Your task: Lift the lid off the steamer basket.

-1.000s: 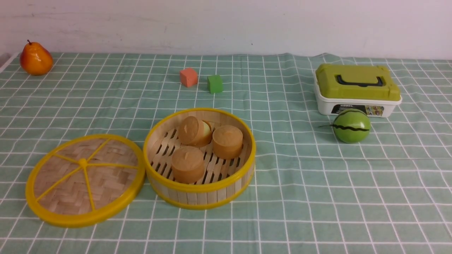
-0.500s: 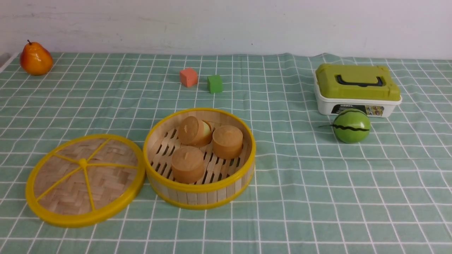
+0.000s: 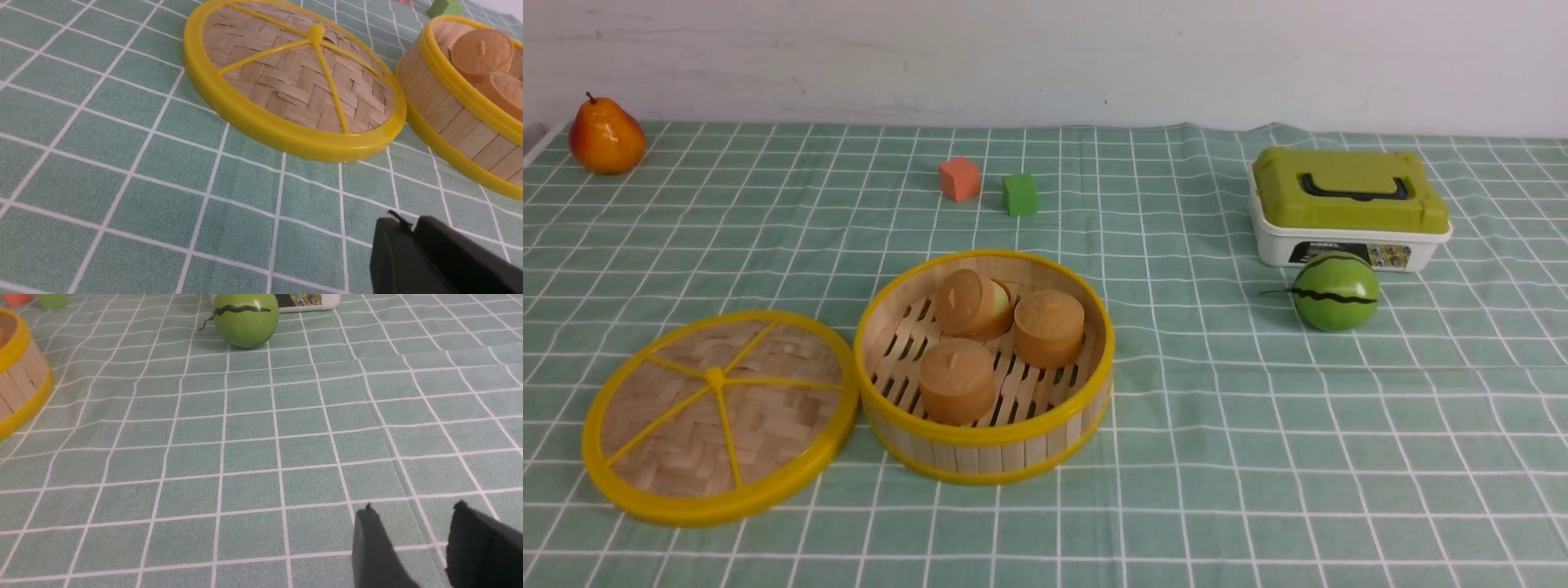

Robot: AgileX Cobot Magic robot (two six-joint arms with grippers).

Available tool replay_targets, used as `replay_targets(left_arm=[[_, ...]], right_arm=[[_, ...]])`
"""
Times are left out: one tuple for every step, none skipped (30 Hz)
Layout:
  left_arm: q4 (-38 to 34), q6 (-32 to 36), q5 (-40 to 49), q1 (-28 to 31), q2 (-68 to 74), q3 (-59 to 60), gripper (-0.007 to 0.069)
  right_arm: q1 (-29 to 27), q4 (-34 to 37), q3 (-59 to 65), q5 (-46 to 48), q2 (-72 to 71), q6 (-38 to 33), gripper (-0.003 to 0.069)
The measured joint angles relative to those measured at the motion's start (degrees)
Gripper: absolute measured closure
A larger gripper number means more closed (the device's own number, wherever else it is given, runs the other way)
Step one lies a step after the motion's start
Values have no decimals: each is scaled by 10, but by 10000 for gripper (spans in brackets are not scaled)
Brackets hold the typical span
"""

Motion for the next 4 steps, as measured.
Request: replay_targets(left_arm=[[0, 0, 0, 0, 0, 0, 566], [0, 0, 0, 0, 0, 0, 566], [0, 0, 0, 0, 0, 0, 566], [0, 0, 0, 0, 0, 0, 566]], right_arm=[[0, 0, 0, 0, 0, 0, 418], [0, 0, 0, 0, 0, 0, 418], [0, 0, 0, 0, 0, 0, 418], [0, 0, 0, 0, 0, 0, 418]])
